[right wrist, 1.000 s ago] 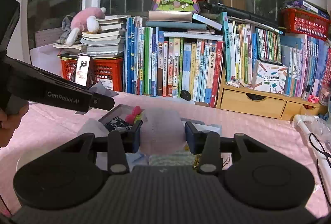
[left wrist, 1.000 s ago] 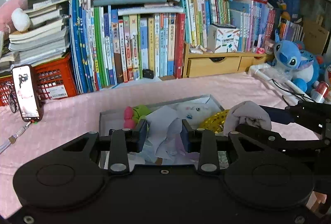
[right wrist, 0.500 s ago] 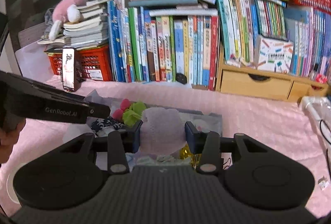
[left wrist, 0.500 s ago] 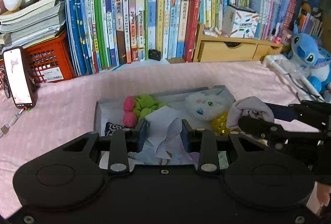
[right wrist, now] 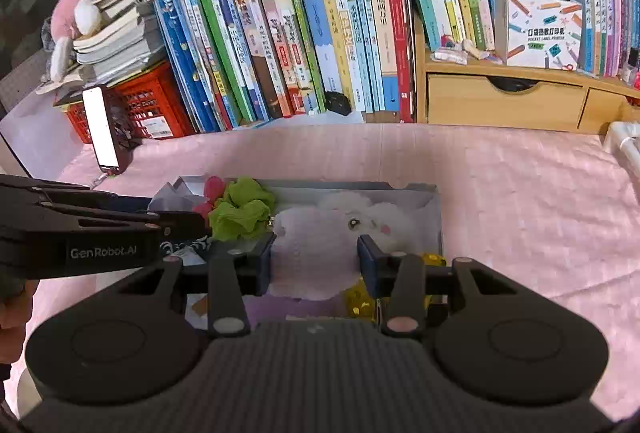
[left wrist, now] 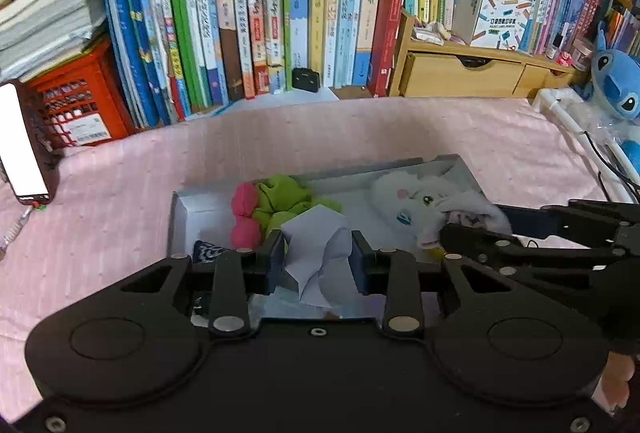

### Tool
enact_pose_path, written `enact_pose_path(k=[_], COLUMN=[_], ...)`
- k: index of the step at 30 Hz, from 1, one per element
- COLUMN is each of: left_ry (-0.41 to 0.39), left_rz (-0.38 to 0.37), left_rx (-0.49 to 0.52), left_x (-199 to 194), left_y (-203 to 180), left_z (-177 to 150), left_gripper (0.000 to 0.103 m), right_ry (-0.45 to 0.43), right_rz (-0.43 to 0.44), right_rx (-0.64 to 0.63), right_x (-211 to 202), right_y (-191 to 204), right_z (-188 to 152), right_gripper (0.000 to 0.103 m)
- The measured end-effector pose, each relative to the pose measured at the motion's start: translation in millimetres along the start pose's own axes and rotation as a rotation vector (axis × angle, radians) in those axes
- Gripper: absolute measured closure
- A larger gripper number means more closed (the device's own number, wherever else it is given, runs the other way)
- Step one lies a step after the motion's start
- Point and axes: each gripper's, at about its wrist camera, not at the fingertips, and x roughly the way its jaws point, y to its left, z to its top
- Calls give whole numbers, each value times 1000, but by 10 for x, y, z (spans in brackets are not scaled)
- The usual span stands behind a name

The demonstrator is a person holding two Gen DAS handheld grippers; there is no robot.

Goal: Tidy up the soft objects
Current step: 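Lower the blue tissue into the tray with the left gripper while the right gripper lowers the pink cloth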

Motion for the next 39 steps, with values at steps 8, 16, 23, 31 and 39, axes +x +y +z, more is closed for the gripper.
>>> enact_pose_path(k=[8,16,23,31,39], left_ry=[59,92,110,103,78], left_rz=[0,-1,-1,-1,3], left_rx=[4,-8,-14,-12,-13], left_x=[227,377,472,464,347], left_y=[-13,16,22,21,39], left_z=[-38,-83,-119,-145,-136], left_gripper=[70,70,70,69,60], right_ry=[65,96,110,109,87], right_rz=[22,15,15,14,14], right_rx=[20,24,19,11,-7], right_x=[198,343,407,413,330], right_y=[-56,-82,-85,-71,-40], right_z=[-8,-67,-83,-79,-61], right_gripper=[54,54,54,49,39])
